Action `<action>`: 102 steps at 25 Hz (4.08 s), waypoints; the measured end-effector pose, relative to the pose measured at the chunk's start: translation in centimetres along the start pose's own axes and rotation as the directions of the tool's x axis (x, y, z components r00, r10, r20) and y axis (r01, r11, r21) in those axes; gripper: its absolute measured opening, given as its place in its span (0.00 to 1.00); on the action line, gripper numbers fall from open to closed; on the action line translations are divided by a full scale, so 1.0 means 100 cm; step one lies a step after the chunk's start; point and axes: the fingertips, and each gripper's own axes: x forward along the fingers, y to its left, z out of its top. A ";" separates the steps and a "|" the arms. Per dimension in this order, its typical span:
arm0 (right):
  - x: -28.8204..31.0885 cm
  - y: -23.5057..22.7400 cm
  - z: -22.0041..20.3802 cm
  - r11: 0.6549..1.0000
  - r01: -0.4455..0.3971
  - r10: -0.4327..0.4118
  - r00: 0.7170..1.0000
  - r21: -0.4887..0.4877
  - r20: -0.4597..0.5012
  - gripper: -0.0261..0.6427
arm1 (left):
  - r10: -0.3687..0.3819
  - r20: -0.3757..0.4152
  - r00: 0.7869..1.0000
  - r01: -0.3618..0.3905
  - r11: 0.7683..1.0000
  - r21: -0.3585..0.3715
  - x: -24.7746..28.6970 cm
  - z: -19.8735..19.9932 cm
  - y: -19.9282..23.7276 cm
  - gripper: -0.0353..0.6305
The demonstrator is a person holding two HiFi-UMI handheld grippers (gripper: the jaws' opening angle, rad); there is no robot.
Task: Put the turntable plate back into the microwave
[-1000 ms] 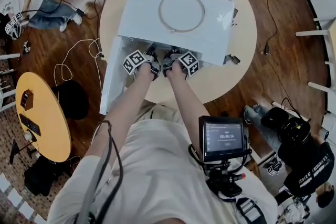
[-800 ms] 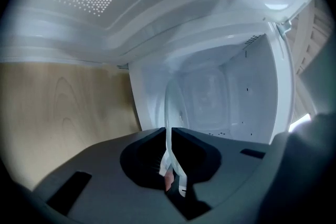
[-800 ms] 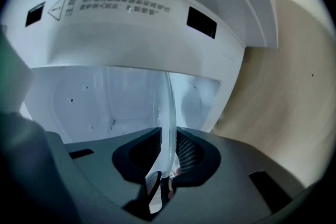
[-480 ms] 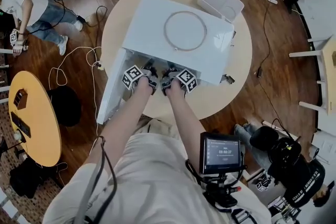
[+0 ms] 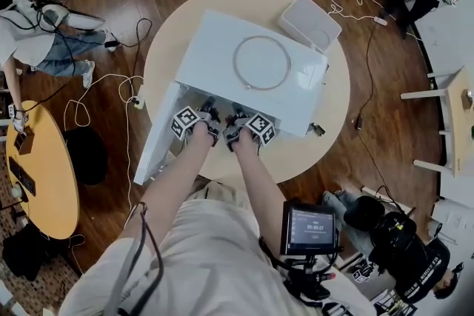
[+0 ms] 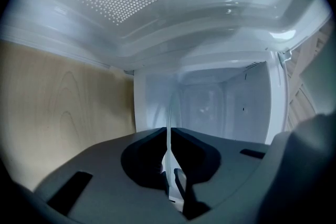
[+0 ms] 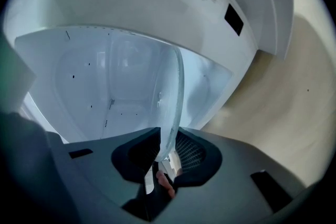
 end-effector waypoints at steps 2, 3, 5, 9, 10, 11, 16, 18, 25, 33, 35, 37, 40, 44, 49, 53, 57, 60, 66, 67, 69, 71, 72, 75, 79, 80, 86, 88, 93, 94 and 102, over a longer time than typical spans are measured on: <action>0.001 0.001 0.000 1.000 -0.003 0.003 1.000 0.010 0.000 0.14 | -0.002 0.001 1.000 0.002 1.000 0.004 0.001 0.001 -0.002 0.10; 0.000 0.001 -0.002 1.000 -0.002 0.002 1.000 0.013 -0.004 0.14 | -0.001 0.004 1.000 0.001 1.000 0.005 0.001 0.002 -0.001 0.10; -0.002 0.000 -0.006 1.000 0.004 -0.003 1.000 0.015 -0.019 0.14 | 0.000 0.013 1.000 0.000 1.000 0.006 -0.001 0.003 0.000 0.10; -0.002 0.001 -0.010 0.999 0.016 -0.014 0.999 0.029 -0.041 0.14 | -0.005 0.016 1.000 0.005 1.000 0.004 -0.001 0.006 -0.002 0.10; -0.003 0.001 -0.011 0.999 0.020 -0.018 0.999 0.035 -0.047 0.14 | -0.004 0.018 1.000 0.004 1.000 0.003 -0.002 0.006 -0.003 0.10; -0.004 0.000 -0.012 0.999 0.025 -0.022 0.998 0.038 -0.054 0.14 | -0.003 0.021 1.000 0.003 1.000 0.001 -0.002 0.007 -0.003 0.10; -0.019 0.000 -0.011 0.999 0.036 -0.035 0.999 0.037 -0.030 0.14 | 0.004 0.033 0.999 -0.003 1.000 -0.009 -0.002 0.008 0.000 0.10; -0.023 -0.002 -0.009 0.998 0.037 -0.036 0.999 0.057 -0.008 0.14 | 0.000 0.036 0.999 0.000 1.000 -0.012 -0.002 0.010 0.000 0.10; -0.014 -0.009 -0.018 0.995 0.051 -0.049 0.999 0.083 -0.024 0.14 | 0.004 0.033 0.999 -0.004 1.000 -0.007 -0.001 0.008 0.004 0.10; 0.005 -0.016 -0.013 0.993 0.058 -0.056 0.998 0.102 -0.021 0.14 | -0.008 -0.006 1.000 0.008 1.000 -0.013 0.012 0.003 0.009 0.10; 0.007 -0.019 -0.021 0.991 0.058 -0.055 0.998 0.118 -0.028 0.14 | 0.000 -0.007 1.000 0.000 1.000 -0.015 0.005 0.007 0.016 0.10; 0.007 -0.017 -0.025 0.991 0.057 -0.053 0.998 0.123 -0.037 0.13 | 0.005 -0.007 1.000 -0.005 1.000 -0.019 0.000 0.008 0.016 0.10; 0.006 -0.012 -0.019 0.988 0.051 -0.048 0.999 0.142 -0.025 0.11 | -0.002 -0.022 1.000 0.001 1.000 -0.024 0.004 0.005 0.009 0.10; 0.003 -0.007 -0.010 0.985 0.014 -0.018 1.000 0.173 0.020 0.10 | -0.017 -0.044 0.999 0.017 1.000 -0.014 0.010 0.002 0.003 0.10; 0.004 -0.005 0.001 0.980 -0.009 -0.003 0.998 0.197 0.064 0.09 | -0.018 -0.077 0.997 0.019 1.000 0.009 0.018 -0.002 -0.005 0.10; 0.003 -0.006 0.002 0.972 -0.017 -0.003 0.996 0.233 0.086 0.08 | -0.007 -0.089 0.996 0.009 1.000 0.021 0.020 -0.002 -0.002 0.10; 0.004 -0.005 0.007 0.969 -0.033 0.007 0.994 0.243 0.106 0.08 | 0.003 -0.101 0.995 0.000 1.000 0.029 0.024 -0.004 -0.004 0.10; 0.004 -0.003 0.009 0.968 -0.041 0.013 0.994 0.247 0.111 0.08 | 0.008 -0.106 0.994 -0.004 0.999 0.039 0.028 -0.004 -0.006 0.10; 0.004 -0.011 0.011 0.965 -0.051 0.016 0.991 0.257 0.135 0.08 | 0.031 -0.131 0.991 -0.023 0.998 0.065 0.028 -0.007 -0.002 0.10; 0.005 -0.011 0.011 0.966 -0.051 0.016 0.990 0.255 0.138 0.08 | 0.039 -0.139 0.990 -0.028 0.996 0.085 0.030 -0.007 -0.002 0.10; 0.005 -0.013 0.013 0.966 -0.048 0.011 0.989 0.255 0.144 0.08 | 0.061 -0.160 0.985 -0.038 0.989 0.142 0.032 -0.009 -0.002 0.10; 0.004 -0.016 0.015 0.965 -0.047 0.006 0.988 0.257 0.155 0.08 | 0.091 -0.184 0.979 -0.051 0.976 0.212 0.032 -0.012 -0.001 0.10; 0.003 -0.016 0.015 0.965 -0.046 0.004 0.987 0.259 0.160 0.08 | 0.109 -0.195 0.975 -0.059 0.967 0.247 0.031 -0.014 0.000 0.10; 0.004 -0.018 0.015 0.967 -0.040 -0.002 0.987 0.251 0.163 0.08 | 0.165 -0.211 0.963 -0.087 0.938 0.337 0.026 -0.016 0.003 0.11; 0.004 -0.020 0.017 0.964 -0.043 -0.002 0.985 0.263 0.172 0.08 | 0.171 -0.216 0.961 -0.086 0.932 0.352 0.016 -0.017 0.008 0.11; 0.004 -0.022 0.017 0.961 -0.047 -0.001 0.985 0.271 0.175 0.08 | 0.166 -0.217 0.962 -0.083 0.934 0.348 0.015 -0.017 0.008 0.11; 0.005 -0.025 0.015 0.952 -0.053 -0.004 0.982 0.302 0.187 0.08 | 0.152 -0.212 0.965 -0.075 0.940 0.332 0.007 -0.014 0.007 0.11; 0.006 -0.026 0.014 0.949 -0.048 -0.012 0.982 0.311 0.188 0.08 | 0.147 -0.209 0.967 -0.073 0.942 0.327 0.005 -0.014 0.005 0.11; 0.007 -0.028 0.013 0.952 -0.015 -0.041 0.984 0.306 0.173 0.08 | 0.150 -0.206 0.967 -0.074 0.939 0.337 -0.002 -0.014 0.007 0.11; 0.006 -0.027 0.012 0.953 -0.009 -0.045 0.984 0.302 0.170 0.08 | 0.152 -0.204 0.967 -0.076 0.938 0.337 -0.004 -0.014 0.009 0.11; 0.004 -0.020 0.016 0.972 -0.001 -0.040 0.985 0.236 0.167 0.09 | 0.148 -0.201 0.968 -0.074 0.940 0.334 -0.015 -0.019 0.011 0.11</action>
